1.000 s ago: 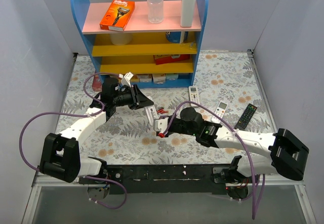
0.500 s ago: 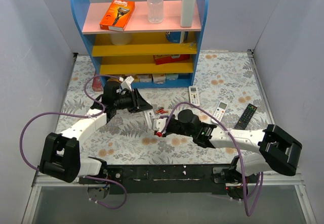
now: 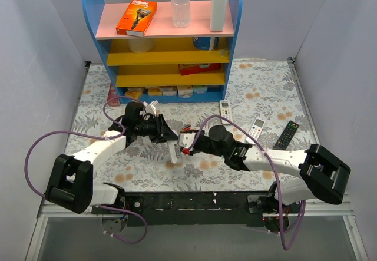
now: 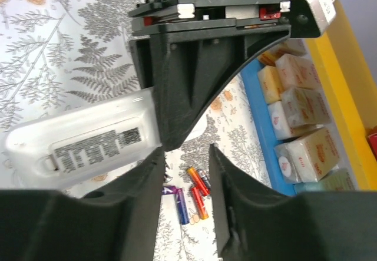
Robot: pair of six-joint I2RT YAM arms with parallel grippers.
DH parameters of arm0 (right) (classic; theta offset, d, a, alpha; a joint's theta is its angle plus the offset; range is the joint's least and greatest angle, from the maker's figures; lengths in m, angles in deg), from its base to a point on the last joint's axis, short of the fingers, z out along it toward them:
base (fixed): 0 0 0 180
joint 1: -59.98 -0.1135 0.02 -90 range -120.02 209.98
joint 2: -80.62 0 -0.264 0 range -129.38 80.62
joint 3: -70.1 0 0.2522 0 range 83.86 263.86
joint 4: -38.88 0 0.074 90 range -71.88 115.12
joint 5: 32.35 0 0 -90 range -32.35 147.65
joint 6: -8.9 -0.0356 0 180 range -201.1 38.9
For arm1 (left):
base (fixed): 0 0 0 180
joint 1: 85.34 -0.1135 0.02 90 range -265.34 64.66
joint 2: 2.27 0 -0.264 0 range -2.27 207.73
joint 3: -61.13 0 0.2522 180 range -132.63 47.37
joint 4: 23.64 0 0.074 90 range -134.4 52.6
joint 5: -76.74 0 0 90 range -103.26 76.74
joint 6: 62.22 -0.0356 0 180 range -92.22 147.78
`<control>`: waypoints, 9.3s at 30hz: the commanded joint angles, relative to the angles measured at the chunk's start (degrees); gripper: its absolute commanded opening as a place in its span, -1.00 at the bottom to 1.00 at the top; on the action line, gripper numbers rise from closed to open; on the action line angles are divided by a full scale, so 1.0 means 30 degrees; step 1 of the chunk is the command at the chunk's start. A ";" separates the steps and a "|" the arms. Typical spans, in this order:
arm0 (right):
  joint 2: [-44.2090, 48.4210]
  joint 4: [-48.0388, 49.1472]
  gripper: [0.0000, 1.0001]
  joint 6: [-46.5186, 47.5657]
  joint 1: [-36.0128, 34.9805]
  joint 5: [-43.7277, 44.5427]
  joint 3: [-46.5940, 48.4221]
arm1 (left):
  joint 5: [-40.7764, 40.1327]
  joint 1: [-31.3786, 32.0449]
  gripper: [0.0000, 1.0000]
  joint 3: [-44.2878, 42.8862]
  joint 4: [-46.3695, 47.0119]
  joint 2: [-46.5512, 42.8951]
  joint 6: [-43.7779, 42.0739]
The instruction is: Load the batteries into the remote control
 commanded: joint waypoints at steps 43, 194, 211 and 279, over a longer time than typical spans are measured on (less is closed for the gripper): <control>0.1156 -0.4194 -0.10 -0.0393 -0.0550 -0.4238 0.1400 | 0.1454 -0.0225 -1.00 -0.1669 0.1342 -0.0722 0.0507; -0.9653 -2.3148 0.36 -1.8997 0.2351 0.1071 1.5668 | -1.2752 0.0389 -1.00 0.6387 0.0054 -1.5370 0.0244; -1.1383 -2.2826 -0.17 -1.8412 0.1970 0.1357 1.5609 | -1.2930 0.0888 -1.00 0.6563 -0.0006 -1.5400 0.0420; -0.7457 -2.0981 -0.12 -2.1722 0.3756 0.0215 0.8371 | -1.3135 0.1269 -1.00 0.6563 0.0258 -1.4726 0.0361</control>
